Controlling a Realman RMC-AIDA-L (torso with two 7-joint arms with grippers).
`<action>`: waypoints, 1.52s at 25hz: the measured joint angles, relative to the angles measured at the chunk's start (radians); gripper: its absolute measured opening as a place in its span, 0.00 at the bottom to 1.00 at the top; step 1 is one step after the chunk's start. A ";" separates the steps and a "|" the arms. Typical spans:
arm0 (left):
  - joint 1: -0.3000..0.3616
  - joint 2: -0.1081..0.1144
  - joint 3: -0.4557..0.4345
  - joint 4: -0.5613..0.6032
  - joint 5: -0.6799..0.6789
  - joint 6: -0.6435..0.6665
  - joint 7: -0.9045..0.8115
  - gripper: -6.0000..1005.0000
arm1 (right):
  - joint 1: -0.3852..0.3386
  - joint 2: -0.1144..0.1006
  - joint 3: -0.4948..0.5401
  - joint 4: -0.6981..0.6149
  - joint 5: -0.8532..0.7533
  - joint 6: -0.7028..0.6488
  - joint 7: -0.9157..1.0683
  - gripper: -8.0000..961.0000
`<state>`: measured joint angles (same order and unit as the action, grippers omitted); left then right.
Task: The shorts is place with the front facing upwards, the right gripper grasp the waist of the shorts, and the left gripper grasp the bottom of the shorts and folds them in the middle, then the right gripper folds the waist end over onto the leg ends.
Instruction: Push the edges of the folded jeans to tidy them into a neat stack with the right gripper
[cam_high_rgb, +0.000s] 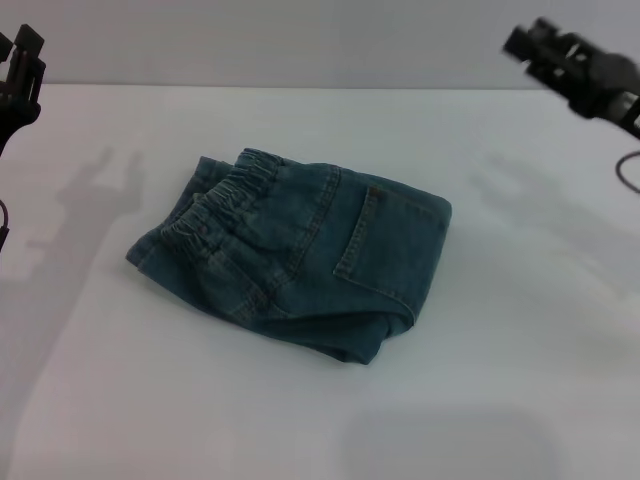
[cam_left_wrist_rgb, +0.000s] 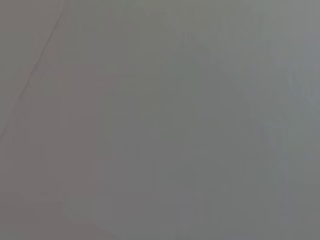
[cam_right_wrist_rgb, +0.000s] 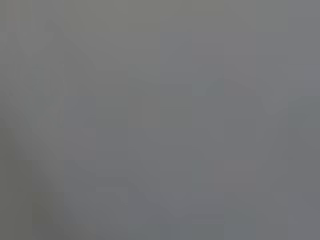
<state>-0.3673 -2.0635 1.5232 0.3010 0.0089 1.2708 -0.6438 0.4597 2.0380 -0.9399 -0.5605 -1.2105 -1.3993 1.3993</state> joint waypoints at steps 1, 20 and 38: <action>-0.001 0.000 0.000 -0.001 0.001 0.001 0.000 0.39 | 0.004 -0.008 -0.001 -0.035 -0.065 -0.039 0.080 0.57; -0.010 -0.004 0.011 -0.004 0.006 -0.004 0.012 0.39 | 0.310 0.011 -0.019 -0.159 -0.975 -0.331 0.690 0.57; -0.016 -0.002 0.011 -0.028 0.006 -0.017 0.012 0.39 | 0.321 0.021 -0.113 -0.060 -1.003 -0.176 0.704 0.57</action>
<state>-0.3836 -2.0653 1.5339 0.2730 0.0153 1.2535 -0.6319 0.7811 2.0585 -1.0525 -0.6207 -2.2135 -1.5756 2.1036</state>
